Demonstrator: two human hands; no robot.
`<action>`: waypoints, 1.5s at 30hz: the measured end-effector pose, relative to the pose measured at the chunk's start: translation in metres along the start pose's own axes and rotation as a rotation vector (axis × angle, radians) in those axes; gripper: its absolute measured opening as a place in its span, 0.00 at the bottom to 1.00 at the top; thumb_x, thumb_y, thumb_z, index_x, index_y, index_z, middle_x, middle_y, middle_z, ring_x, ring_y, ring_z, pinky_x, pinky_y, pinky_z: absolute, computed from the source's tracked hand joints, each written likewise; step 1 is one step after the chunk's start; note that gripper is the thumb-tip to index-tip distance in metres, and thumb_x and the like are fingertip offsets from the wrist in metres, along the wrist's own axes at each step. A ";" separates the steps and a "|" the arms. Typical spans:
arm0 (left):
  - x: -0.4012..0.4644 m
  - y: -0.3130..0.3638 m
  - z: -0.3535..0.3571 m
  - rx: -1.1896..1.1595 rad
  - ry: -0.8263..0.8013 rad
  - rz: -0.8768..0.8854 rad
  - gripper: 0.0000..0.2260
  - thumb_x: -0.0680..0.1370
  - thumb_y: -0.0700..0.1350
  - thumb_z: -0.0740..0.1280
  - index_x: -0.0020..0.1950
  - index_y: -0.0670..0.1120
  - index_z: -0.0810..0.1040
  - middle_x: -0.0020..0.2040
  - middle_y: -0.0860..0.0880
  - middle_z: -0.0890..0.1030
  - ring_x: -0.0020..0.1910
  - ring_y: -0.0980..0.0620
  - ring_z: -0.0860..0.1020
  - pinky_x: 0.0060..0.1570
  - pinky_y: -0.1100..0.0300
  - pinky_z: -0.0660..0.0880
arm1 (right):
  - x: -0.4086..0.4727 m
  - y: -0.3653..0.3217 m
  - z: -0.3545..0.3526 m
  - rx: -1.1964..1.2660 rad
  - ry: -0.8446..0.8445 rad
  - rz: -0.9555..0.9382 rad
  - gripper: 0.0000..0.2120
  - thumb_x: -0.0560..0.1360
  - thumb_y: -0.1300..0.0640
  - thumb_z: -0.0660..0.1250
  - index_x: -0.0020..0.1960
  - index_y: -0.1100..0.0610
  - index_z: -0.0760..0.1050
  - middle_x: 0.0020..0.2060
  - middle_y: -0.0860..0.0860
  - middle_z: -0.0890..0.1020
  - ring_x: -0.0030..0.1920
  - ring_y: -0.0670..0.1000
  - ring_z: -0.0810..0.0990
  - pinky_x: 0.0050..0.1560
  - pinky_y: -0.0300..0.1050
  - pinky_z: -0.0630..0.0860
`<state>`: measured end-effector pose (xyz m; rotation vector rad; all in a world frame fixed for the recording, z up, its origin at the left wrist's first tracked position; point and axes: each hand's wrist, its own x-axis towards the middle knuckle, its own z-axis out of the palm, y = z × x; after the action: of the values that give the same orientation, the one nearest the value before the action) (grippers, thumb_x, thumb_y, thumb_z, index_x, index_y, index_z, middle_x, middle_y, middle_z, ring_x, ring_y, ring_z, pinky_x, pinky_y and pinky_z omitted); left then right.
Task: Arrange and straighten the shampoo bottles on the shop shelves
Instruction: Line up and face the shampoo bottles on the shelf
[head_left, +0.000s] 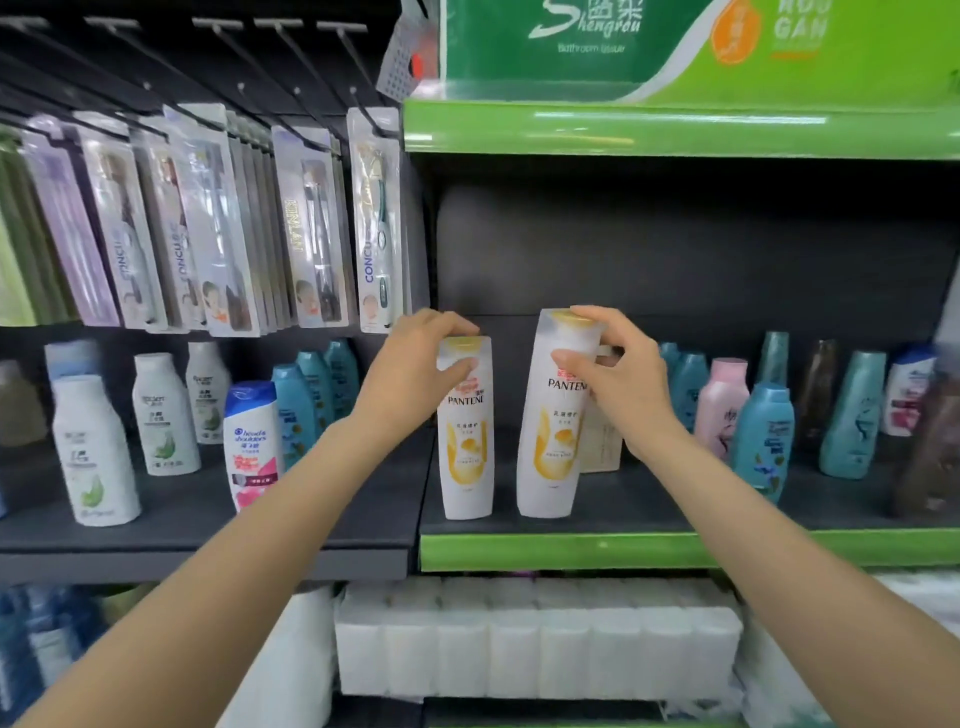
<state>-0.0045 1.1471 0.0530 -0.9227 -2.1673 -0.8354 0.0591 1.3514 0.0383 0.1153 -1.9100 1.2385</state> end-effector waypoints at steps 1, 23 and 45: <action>0.007 -0.011 -0.001 0.012 0.004 0.009 0.14 0.75 0.45 0.69 0.61 0.50 0.76 0.56 0.50 0.76 0.58 0.53 0.70 0.53 0.68 0.61 | 0.008 0.005 0.005 -0.026 0.004 0.000 0.19 0.70 0.57 0.73 0.58 0.44 0.75 0.54 0.47 0.79 0.54 0.51 0.79 0.50 0.49 0.80; 0.046 -0.066 0.012 -0.216 -0.226 0.040 0.13 0.70 0.45 0.74 0.54 0.47 0.81 0.49 0.51 0.78 0.51 0.57 0.78 0.57 0.64 0.73 | 0.128 0.095 0.118 -0.237 -0.177 0.062 0.19 0.68 0.60 0.75 0.56 0.56 0.75 0.53 0.50 0.80 0.52 0.49 0.76 0.49 0.39 0.70; 0.035 -0.063 0.017 -0.234 -0.182 0.000 0.14 0.73 0.43 0.71 0.58 0.48 0.78 0.54 0.52 0.77 0.56 0.58 0.76 0.61 0.64 0.72 | 0.141 0.091 0.125 -0.317 -0.340 0.156 0.28 0.73 0.58 0.71 0.71 0.54 0.66 0.68 0.54 0.71 0.68 0.55 0.68 0.63 0.43 0.66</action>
<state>-0.0782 1.1383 0.0496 -1.1531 -2.2557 -1.0581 -0.1501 1.3468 0.0495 0.0093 -2.4267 1.0476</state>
